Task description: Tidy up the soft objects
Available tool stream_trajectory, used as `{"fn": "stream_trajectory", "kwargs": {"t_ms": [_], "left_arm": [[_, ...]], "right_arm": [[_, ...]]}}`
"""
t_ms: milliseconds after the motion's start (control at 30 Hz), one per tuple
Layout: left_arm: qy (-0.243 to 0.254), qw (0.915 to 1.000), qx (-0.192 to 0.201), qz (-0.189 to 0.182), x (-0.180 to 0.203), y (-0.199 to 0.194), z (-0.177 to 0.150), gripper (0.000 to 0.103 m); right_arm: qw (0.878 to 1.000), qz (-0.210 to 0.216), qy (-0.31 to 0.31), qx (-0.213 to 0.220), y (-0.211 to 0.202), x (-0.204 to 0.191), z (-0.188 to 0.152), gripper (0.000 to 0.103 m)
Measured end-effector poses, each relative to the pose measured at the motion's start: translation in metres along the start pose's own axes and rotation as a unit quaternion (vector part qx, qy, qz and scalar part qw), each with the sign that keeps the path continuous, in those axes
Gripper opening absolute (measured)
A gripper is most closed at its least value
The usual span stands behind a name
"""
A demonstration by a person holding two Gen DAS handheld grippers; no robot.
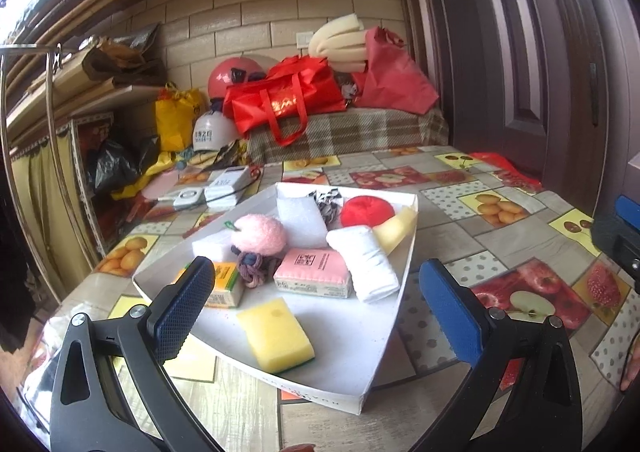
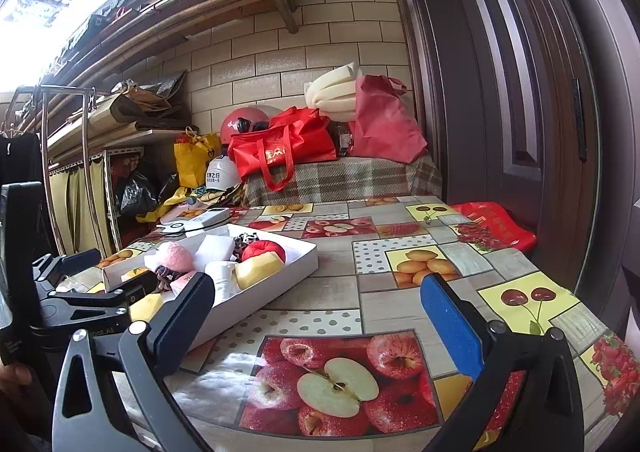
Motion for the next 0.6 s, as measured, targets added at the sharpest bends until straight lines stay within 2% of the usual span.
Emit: {"fn": "stream_trajectory", "kwargs": {"t_ms": [67,200,400,600], "left_arm": [[0.018,0.9998,0.004,-0.006,0.008,-0.003,0.001,0.103],[0.049,0.9987,0.017,0.005,0.019,-0.008,0.004,0.103],[0.042,0.9989,0.019,-0.012,0.019,-0.009,0.005,0.103],[0.029,0.9996,-0.007,-0.002,0.013,0.0,0.0,0.103]], "right_arm": [[1.0,0.0,0.001,-0.002,0.002,0.0,0.0,0.103],[1.0,0.001,0.001,-0.002,0.002,-0.001,0.001,0.103],[1.0,0.001,0.0,-0.006,0.003,-0.002,-0.001,0.103],[1.0,0.001,0.0,-0.006,0.003,-0.003,0.0,0.103]]}}
Point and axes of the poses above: each gripper's, at about its wrist camera, not at the fingertips, and y roughly the way its jaws point, x to its right, z to its top, the point moved 10 cm from there along y, roughly the way its jaws point, and after that the axes turned 1 degree about -y, right-handed, at the moved point
